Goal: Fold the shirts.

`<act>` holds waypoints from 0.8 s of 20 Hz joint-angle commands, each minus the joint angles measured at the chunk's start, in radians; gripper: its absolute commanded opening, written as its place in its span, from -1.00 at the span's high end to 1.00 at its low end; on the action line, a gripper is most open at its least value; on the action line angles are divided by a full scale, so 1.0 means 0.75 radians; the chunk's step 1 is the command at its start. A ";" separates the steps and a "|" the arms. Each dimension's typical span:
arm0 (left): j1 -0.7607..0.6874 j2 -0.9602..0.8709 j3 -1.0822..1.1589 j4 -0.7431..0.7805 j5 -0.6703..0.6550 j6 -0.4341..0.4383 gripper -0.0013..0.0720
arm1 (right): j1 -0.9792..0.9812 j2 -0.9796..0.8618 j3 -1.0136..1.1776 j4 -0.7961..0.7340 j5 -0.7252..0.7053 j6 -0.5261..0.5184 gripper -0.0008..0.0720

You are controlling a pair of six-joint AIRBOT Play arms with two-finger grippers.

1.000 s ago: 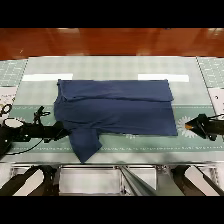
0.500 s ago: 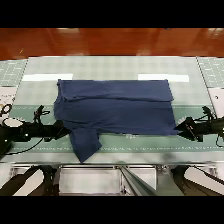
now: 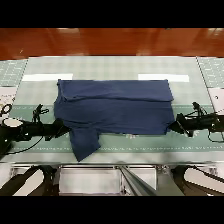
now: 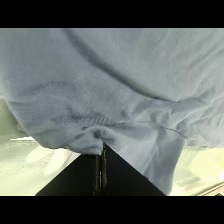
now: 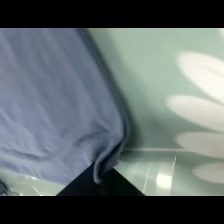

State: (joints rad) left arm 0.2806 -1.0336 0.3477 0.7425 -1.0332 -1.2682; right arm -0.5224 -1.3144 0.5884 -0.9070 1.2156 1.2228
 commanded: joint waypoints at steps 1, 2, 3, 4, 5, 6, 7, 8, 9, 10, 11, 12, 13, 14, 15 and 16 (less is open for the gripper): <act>-0.001 0.000 0.017 -0.009 0.001 0.001 0.90 | 0.012 -0.007 0.011 0.006 0.035 -0.042 0.91; -0.001 -0.001 0.040 -0.009 -0.005 0.001 0.90 | -0.003 -0.007 0.027 0.008 0.056 -0.048 0.91; -0.001 -0.001 0.070 -0.009 -0.006 0.001 0.90 | -0.017 -0.007 0.057 0.008 0.071 -0.052 0.91; -0.001 -0.002 0.111 -0.009 -0.008 0.005 0.90 | -0.025 -0.007 0.098 0.007 0.083 -0.052 0.91; -0.001 -0.006 0.157 -0.002 -0.014 0.025 0.90 | -0.025 -0.007 0.140 0.001 0.085 -0.051 0.91; -0.001 -0.020 0.209 0.007 -0.014 0.031 0.90 | -0.024 -0.007 0.189 0.001 0.083 -0.044 0.91; -0.001 -0.042 0.258 0.007 -0.014 0.030 0.90 | -0.021 -0.008 0.237 0.017 0.075 -0.038 0.91; -0.001 -0.083 0.317 0.007 -0.013 0.030 0.90 | -0.005 -0.011 0.289 0.042 0.067 -0.042 0.91; -0.001 -0.135 0.375 0.006 -0.008 0.030 0.90 | 0.021 -0.024 0.343 0.046 0.053 -0.043 0.91; -0.004 -0.202 0.445 0.005 -0.007 0.030 0.90 | 0.053 -0.050 0.400 0.050 0.052 -0.052 0.91; -0.004 -0.272 0.517 -0.015 -0.009 0.018 0.90 | 0.086 -0.090 0.466 0.050 0.056 -0.051 0.91; -0.004 -0.330 0.579 -0.051 -0.008 0.019 0.90 | 0.113 -0.136 0.532 0.050 0.053 -0.043 0.91; -0.004 -0.386 0.647 -0.079 -0.007 0.019 0.90 | 0.135 -0.181 0.593 0.051 0.045 -0.027 0.91; -0.004 -0.446 0.727 -0.089 -0.008 0.018 0.90 | 0.158 -0.232 0.660 0.055 0.035 -0.009 0.91; -0.004 -0.502 0.806 -0.089 -0.008 -0.003 0.90 | 0.176 -0.279 0.720 0.062 0.026 0.004 0.91; -0.005 -0.564 0.893 -0.089 -0.009 -0.016 0.90 | 0.197 -0.330 0.784 0.062 0.016 0.022 0.91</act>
State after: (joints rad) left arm 0.2779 -1.3403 0.8635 0.6987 -1.0428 -1.2594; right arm -0.4191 -1.4727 1.0477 -0.8669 1.2488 1.2068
